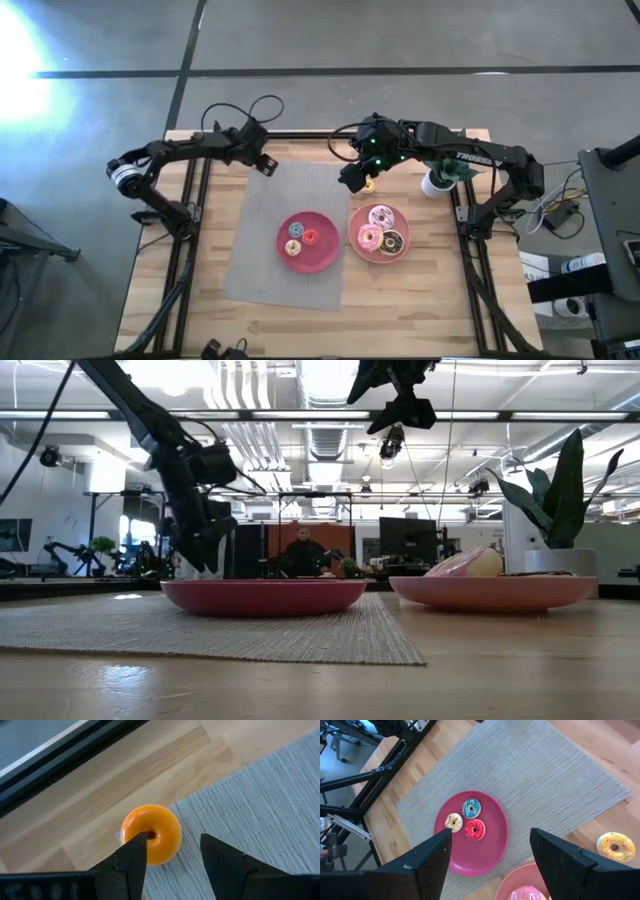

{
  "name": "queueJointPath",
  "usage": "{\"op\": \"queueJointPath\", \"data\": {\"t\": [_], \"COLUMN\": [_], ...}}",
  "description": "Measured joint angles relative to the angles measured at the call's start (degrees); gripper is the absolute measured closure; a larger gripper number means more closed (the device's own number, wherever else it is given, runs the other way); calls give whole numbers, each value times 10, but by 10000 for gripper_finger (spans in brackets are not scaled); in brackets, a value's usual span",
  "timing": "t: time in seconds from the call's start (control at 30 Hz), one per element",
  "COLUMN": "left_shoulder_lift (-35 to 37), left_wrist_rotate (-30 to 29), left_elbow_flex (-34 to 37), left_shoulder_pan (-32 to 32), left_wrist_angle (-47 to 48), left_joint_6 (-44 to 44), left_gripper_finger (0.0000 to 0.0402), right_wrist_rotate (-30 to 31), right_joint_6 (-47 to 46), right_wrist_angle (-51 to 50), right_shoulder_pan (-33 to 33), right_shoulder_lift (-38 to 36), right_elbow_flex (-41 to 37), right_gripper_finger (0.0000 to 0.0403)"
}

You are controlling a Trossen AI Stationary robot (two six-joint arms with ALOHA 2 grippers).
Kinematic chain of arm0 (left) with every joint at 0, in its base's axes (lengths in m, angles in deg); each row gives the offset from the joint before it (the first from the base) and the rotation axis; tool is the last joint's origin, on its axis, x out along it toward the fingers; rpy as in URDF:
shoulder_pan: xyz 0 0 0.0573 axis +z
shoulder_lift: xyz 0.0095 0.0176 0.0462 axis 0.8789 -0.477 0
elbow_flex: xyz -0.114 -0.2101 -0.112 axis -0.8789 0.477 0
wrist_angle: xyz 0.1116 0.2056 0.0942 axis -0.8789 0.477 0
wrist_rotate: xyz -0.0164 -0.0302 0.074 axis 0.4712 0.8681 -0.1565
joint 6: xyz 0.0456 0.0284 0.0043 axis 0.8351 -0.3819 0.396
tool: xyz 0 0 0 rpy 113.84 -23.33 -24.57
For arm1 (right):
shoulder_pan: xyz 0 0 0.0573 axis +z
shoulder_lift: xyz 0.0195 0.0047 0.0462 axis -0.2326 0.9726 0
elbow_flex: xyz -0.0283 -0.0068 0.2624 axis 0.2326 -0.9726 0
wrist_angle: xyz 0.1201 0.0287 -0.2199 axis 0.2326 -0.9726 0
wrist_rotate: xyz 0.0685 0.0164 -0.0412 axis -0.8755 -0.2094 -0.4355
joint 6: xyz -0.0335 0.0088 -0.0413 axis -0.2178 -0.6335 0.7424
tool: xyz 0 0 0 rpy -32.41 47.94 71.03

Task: Pick & Place donuts
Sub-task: Put the small orange donut on the light pink plate

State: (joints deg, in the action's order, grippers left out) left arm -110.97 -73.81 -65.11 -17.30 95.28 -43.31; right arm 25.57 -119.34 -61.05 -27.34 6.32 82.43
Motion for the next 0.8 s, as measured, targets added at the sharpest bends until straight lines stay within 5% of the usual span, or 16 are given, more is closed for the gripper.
{"op": "queueJointPath", "data": {"t": [0.43, 0.8], "left_shoulder_lift": [-88, -99], "left_wrist_rotate": [-6, -52], "left_elbow_flex": [-49, -61], "left_shoulder_pan": [0, 1], "left_wrist_angle": [27, 54], "left_joint_6": [-7, -8], "left_gripper_finger": [253, 385], "right_wrist_rotate": [0, -1], "right_joint_6": [0, 9], "right_wrist_angle": [-1, -3], "right_shoulder_pan": [0, 0], "right_shoulder_lift": [0, 0], "right_elbow_flex": [0, 0], "right_gripper_finger": [145, 149]}}
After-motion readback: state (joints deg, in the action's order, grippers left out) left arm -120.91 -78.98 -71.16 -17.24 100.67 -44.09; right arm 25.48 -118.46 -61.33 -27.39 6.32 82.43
